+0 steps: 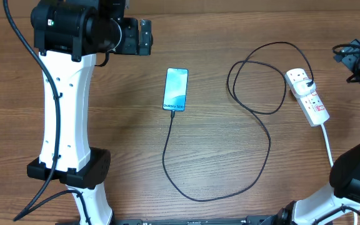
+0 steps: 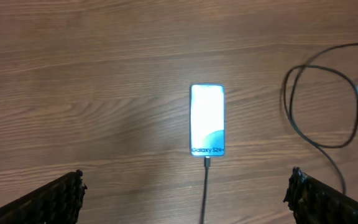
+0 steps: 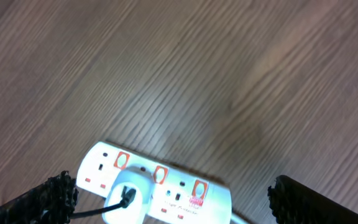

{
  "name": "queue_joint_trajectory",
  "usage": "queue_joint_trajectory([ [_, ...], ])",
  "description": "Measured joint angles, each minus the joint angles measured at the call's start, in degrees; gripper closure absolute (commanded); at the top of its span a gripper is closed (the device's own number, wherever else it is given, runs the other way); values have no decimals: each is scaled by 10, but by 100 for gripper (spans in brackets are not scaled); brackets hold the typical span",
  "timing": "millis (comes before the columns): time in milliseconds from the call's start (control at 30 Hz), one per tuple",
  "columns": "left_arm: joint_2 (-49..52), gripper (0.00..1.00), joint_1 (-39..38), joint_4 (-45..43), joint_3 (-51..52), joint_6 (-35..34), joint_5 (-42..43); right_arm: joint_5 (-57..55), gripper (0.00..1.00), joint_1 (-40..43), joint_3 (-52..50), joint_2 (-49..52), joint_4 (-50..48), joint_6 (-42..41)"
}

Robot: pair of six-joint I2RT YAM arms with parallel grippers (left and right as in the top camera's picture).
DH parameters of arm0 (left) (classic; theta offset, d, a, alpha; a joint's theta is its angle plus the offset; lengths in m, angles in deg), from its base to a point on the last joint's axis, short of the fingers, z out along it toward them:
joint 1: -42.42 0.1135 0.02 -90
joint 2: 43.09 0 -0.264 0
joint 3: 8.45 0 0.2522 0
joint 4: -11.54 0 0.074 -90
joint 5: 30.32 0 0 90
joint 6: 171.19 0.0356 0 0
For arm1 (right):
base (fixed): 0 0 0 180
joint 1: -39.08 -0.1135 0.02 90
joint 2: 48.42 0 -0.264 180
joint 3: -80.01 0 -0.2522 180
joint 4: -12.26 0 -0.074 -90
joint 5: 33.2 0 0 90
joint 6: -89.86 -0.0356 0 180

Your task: Plug charger to phone and switch on socket

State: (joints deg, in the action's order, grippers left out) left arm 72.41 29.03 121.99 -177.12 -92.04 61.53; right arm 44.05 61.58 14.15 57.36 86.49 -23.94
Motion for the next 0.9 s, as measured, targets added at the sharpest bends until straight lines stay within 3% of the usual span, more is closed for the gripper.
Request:
queue_joint_trajectory([
  [267, 0, 0, 0, 0, 0, 0, -13, -8, 2, 17, -13, 64, -1, 46],
  [500, 0, 1, 0, 0, 0, 0, -13, -5, 2, 41, -16, 106, -5, 135],
  [900, 0, 1, 0, 0, 0, 0, -13, 113, 0, 59, -17, 138, -21, 273],
])
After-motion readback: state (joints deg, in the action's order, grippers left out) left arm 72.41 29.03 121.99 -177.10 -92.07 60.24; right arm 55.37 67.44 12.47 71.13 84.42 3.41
